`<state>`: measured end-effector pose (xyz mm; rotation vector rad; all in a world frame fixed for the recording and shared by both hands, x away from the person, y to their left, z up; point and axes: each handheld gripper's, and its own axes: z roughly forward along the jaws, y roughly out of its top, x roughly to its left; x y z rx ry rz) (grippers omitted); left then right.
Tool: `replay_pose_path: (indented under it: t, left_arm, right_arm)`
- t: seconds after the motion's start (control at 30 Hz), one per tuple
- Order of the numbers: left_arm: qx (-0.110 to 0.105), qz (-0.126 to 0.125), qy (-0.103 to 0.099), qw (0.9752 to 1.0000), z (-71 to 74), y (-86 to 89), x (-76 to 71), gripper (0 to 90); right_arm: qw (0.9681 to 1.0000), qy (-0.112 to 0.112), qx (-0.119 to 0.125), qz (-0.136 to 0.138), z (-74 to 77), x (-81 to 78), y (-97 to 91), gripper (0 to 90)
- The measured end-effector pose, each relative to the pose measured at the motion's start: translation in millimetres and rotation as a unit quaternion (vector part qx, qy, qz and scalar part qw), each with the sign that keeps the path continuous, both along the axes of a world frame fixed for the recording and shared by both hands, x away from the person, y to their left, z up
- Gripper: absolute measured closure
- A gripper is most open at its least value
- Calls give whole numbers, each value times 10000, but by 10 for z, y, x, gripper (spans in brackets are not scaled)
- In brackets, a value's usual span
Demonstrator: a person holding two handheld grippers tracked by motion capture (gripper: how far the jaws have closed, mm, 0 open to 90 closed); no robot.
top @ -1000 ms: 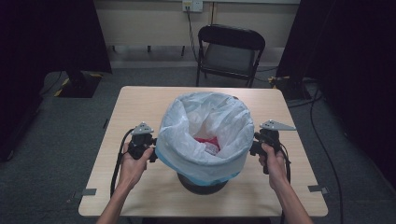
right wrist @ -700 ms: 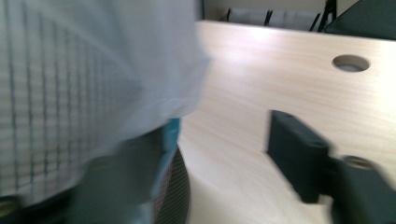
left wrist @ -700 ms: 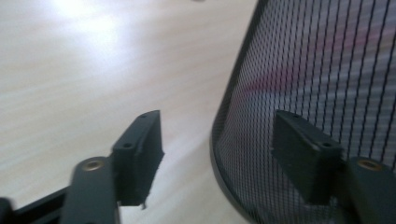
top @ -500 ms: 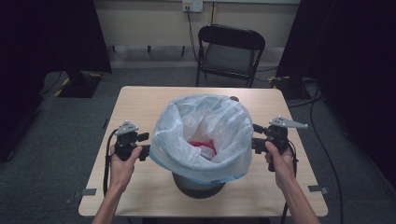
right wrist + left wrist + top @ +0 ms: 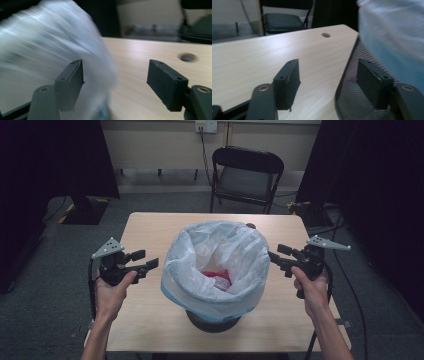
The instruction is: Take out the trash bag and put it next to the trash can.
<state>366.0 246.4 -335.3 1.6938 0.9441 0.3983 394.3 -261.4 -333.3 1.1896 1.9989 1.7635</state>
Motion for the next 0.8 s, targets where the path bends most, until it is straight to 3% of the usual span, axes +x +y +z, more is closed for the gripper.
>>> replay_pose_path:
  t: [0.23,0.37,0.47,0.6,0.63,0.67,0.73,0.77,0.8]
  left_arm:
    - [-219,-126,-331,9991,251,-110,-33,354]
    - [-319,-438,-663,9963,398,-218,-64,278]
    - [-302,-658,-644,9953,478,-337,-94,253]
    - [-209,-867,-614,9941,528,-532,-122,179]
    - [-172,-919,-589,9939,526,-572,-111,160]
    - [-121,-858,-442,9953,512,-652,-80,160]
    - [-21,-775,-371,9963,487,-716,-46,169]
    - [-21,-775,-371,9963,487,-716,-46,172]
    - [-31,-816,-337,9961,472,-736,-28,172]
  right_arm:
    - [9986,-240,405,250,296,-39,52,314]
    - [9978,-336,444,355,394,-64,85,306]
    - [9962,-447,492,555,462,-112,139,284]
    - [9961,-428,220,744,487,-151,278,245]
    - [9963,-403,-5,764,483,-154,351,244]
    - [9962,-369,-130,776,482,-156,385,248]
    - [9957,-338,-407,755,481,-156,441,333]
    - [9957,-338,-407,755,481,-156,441,333]
    - [9957,-295,-601,646,482,-154,468,465]
